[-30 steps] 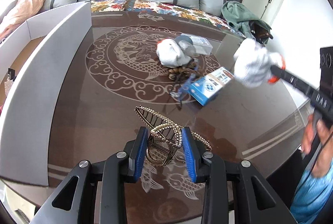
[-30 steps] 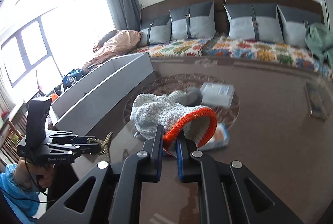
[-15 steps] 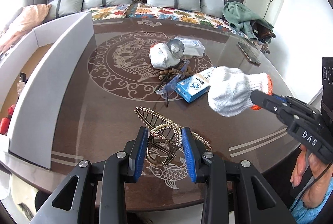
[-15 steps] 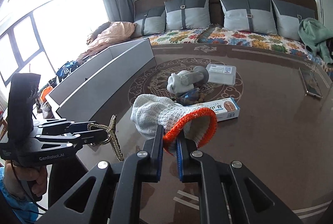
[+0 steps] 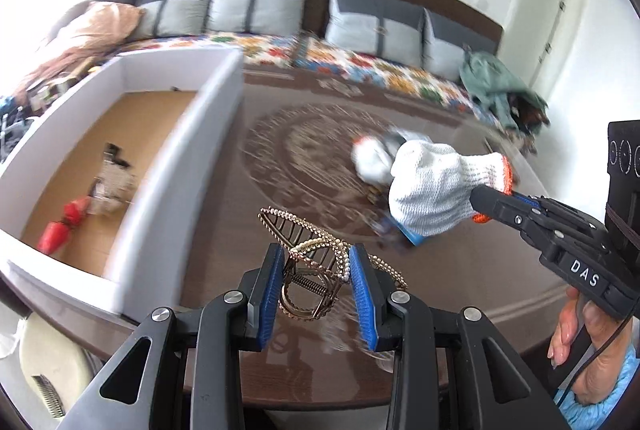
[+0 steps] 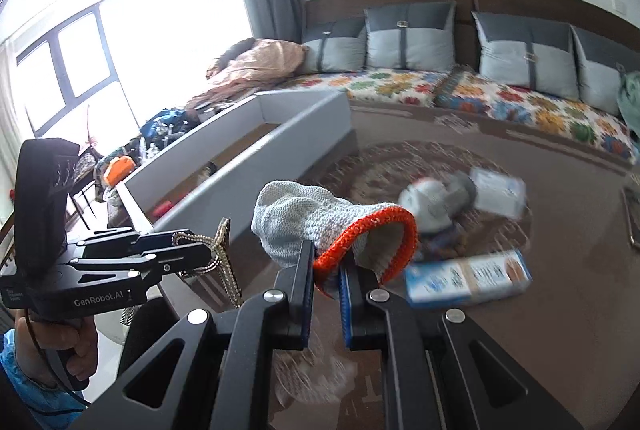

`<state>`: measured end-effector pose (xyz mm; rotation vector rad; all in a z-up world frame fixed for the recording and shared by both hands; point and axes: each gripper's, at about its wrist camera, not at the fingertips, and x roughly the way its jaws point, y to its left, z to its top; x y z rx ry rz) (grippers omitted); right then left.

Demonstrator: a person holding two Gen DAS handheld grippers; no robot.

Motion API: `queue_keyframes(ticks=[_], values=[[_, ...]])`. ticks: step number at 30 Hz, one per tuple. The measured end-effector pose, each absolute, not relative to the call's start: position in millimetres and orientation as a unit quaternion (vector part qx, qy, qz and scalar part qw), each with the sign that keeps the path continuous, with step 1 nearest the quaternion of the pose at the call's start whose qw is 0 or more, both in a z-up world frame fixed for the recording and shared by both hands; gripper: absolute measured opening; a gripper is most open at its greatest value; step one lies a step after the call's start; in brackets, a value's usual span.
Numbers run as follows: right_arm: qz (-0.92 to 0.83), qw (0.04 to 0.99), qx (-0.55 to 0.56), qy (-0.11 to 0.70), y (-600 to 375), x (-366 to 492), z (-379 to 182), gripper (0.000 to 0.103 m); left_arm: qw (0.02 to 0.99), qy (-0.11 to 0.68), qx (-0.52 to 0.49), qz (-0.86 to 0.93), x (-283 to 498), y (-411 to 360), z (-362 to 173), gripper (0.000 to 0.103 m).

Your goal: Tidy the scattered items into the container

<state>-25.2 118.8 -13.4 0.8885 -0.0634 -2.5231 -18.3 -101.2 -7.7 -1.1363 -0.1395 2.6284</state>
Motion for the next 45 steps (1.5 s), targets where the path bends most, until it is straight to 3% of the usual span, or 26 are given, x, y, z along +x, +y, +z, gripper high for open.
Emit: queue_keyframes(ticks=[6,11,23,25,26,27,37,41,45], values=[[-0.907,0.306,0.289,-0.004,35,-89,22,0.011,0.058,-0.050,-0.351,0.933,-51,-188,28,0.033],[-0.896,0.343,0.281,0.023,-57,-162,32,0.011,0.009,-0.056,-0.356,0.933,-102,-254,26,0.033],[-0.848,0.329,0.408,0.077,-170,-292,-55,0.014,-0.030,-0.084,-0.456,0.885,-221,-322,-43,0.034],[-0.842,0.316,0.428,0.083,-173,-304,-65,0.030,-0.040,-0.095,-0.476,0.873,-230,-326,-53,0.044],[-0.841,0.311,0.435,0.085,-173,-309,-68,0.055,-0.047,-0.102,-0.479,0.871,-231,-329,-55,0.063],[-0.841,0.306,0.436,0.090,-173,-312,-68,0.061,-0.054,-0.109,-0.479,0.870,-232,-332,-57,0.079],[-0.866,0.293,0.399,0.077,-146,-277,-20,0.061,-0.098,-0.103,-0.417,0.897,-181,-315,-13,0.082],[-0.884,0.285,0.363,0.074,-119,-229,12,0.061,-0.124,-0.079,-0.366,0.919,-138,-285,20,0.099],[-0.901,0.268,0.335,0.062,-76,-177,37,0.061,-0.121,-0.059,-0.340,0.931,-104,-248,40,0.102]])
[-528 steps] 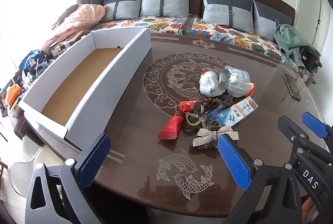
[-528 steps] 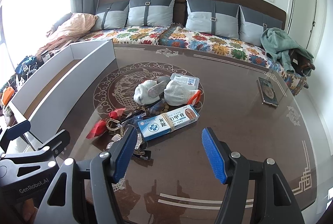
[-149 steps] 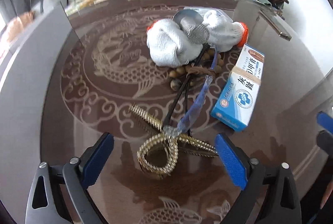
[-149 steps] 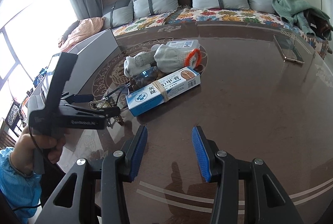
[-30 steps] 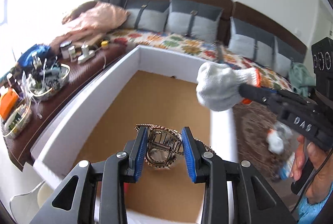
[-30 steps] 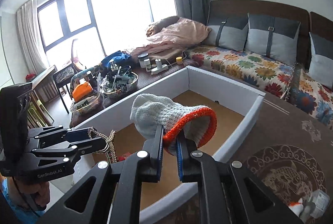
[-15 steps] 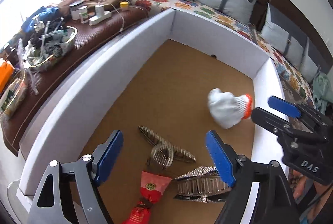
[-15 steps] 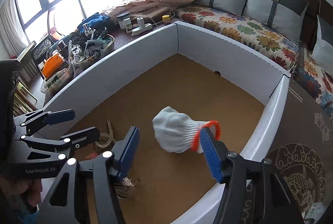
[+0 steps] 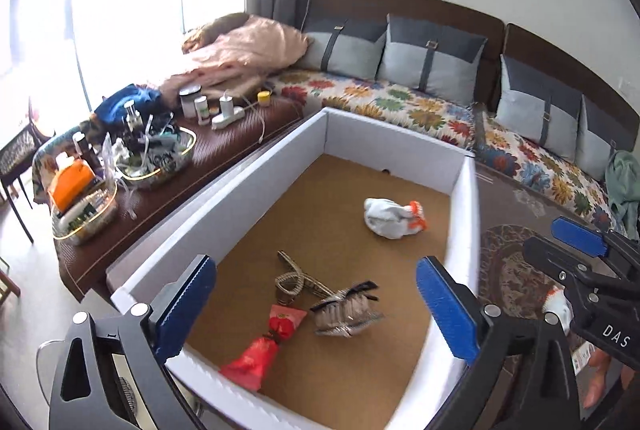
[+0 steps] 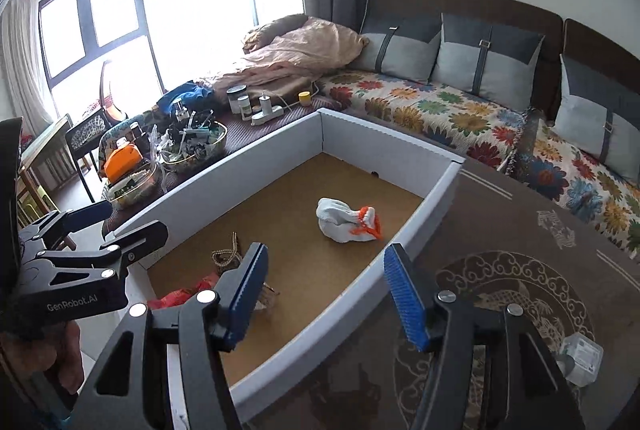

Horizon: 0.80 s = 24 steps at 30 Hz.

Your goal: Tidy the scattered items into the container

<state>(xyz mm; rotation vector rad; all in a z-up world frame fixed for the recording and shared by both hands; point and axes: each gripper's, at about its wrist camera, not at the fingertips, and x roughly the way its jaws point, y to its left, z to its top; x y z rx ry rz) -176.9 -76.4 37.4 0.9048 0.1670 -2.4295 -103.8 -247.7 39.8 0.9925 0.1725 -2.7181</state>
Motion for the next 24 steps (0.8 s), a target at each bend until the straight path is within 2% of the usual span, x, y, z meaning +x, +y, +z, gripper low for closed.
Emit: queue_keyframes(ticks=[12,24], values=[[-0.927,0.186,0.325,-0.009,73,-70,38,0.061,0.045,0.018,0.367,-0.929,-49,-108,34,0.102],[-0.934,0.096,0.339,-0.056,185,-4,13,0.061,-0.042,-0.023,0.396,-0.917,-23,0,8,0.102]])
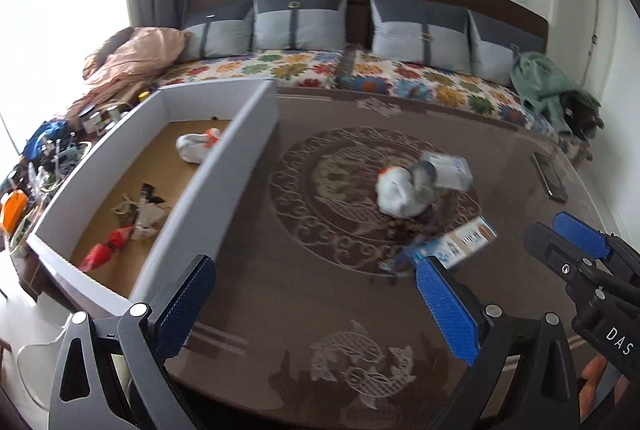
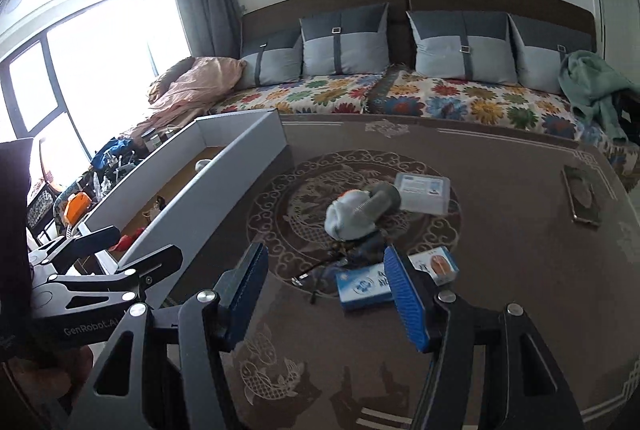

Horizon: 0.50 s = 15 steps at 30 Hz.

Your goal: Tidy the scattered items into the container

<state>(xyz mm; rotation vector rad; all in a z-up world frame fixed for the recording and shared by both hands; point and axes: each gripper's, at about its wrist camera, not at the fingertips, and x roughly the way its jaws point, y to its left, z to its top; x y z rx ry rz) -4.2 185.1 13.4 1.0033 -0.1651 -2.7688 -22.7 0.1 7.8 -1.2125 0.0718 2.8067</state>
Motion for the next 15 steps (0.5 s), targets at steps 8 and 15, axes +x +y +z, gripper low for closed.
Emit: queue_keyframes(ticks=[8,15], values=[[-0.928,0.070,0.354,-0.087,228,25,-19,0.061,0.084,0.047,-0.425,0.900,-19,40,-26,0.102],[-0.926,0.008,0.373,-0.065,236,22,-34,0.061,0.084,0.045,-0.413,0.906,-17,42,-24,0.102]])
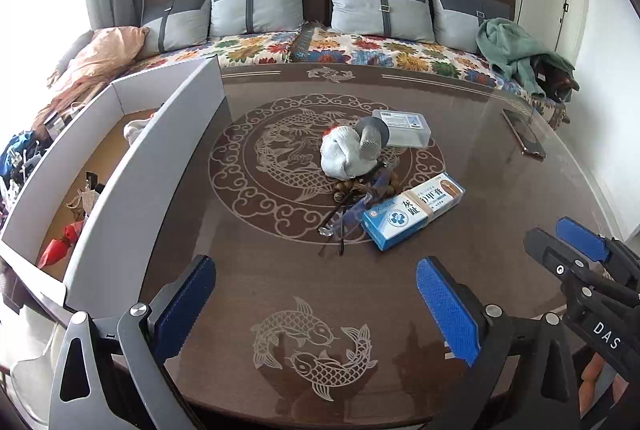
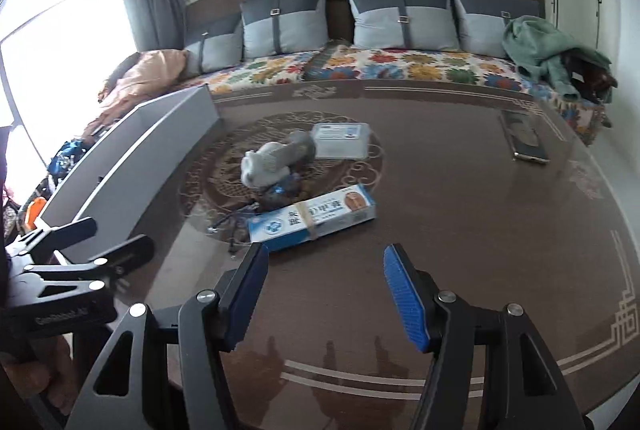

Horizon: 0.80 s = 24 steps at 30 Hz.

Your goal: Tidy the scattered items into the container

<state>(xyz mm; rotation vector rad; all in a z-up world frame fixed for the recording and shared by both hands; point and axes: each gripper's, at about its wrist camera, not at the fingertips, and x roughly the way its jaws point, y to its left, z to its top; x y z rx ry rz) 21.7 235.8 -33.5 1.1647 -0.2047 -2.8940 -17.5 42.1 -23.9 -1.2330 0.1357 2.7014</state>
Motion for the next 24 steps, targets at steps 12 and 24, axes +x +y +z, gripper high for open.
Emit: queue_keyframes(ticks=[12,24], values=[[-0.932,-0.088,0.351,0.000,238,24,-16,0.061,0.083,0.068,-0.404,0.908,-12,51,-21,0.102],[-0.935,-0.123,0.330,0.049,227,21,-4,0.061,0.078,0.080,-0.403,0.908,-11,53,-22,0.102]])
